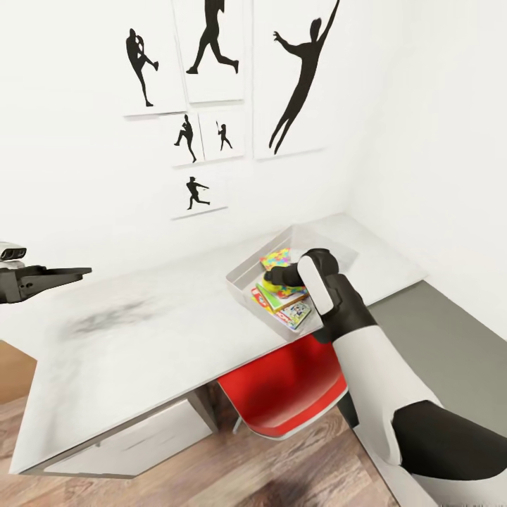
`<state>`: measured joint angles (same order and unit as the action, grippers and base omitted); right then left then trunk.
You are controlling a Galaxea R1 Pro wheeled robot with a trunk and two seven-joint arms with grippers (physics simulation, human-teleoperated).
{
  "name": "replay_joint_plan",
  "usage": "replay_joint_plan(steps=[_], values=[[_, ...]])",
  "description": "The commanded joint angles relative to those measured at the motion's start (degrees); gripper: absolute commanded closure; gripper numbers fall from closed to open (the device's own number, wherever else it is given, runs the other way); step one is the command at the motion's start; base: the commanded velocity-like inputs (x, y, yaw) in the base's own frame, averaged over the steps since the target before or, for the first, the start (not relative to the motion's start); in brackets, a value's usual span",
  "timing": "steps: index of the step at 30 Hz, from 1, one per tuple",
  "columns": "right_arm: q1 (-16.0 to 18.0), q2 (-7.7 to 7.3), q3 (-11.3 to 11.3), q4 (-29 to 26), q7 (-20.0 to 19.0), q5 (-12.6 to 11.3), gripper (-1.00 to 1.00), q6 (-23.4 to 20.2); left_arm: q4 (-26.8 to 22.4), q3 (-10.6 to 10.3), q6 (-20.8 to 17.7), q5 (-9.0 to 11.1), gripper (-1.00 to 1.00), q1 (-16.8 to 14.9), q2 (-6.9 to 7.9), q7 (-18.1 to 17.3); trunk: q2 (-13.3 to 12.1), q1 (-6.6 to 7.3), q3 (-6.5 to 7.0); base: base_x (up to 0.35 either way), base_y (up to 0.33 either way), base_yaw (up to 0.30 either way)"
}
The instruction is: Put all the toys in the child's room - the three board games (two on the bed and one on the table), the two jigsaw puzzles on the table, and the tennis ball on the table - inside the toy box on the table in the child's room.
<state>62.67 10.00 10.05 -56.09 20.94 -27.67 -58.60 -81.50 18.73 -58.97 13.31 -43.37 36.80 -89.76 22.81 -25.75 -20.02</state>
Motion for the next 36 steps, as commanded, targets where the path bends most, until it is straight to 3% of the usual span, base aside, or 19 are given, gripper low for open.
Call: replay_joint_plan(steps=[1,17,36], values=[[0.16,0.00,-0.01,0.31,0.69,-0.81,1.00,0.31,0.00,-0.01,-0.60,-0.04,-1.00,-0.04,0.03,-0.24,0.11,-0.03,-0.10,0.032,0.122,0.000],[0.34,0.00,0.19,0.81,0.68,-0.60,1.00,1.29,0.00,-0.01,-0.61,-0.04,-1.00,-0.05,0.03,-0.24,0.11,-0.03,-0.27,0.005,0.059,0.000],[0.34,0.00,0.28,0.81,0.68,-0.59,1.00,1.29,0.02,-0.01,-0.53,-0.04,-1.00,-0.04,0.03,-0.24,0.11,-0.03,-1.93,0.058,0.031,0.000]])
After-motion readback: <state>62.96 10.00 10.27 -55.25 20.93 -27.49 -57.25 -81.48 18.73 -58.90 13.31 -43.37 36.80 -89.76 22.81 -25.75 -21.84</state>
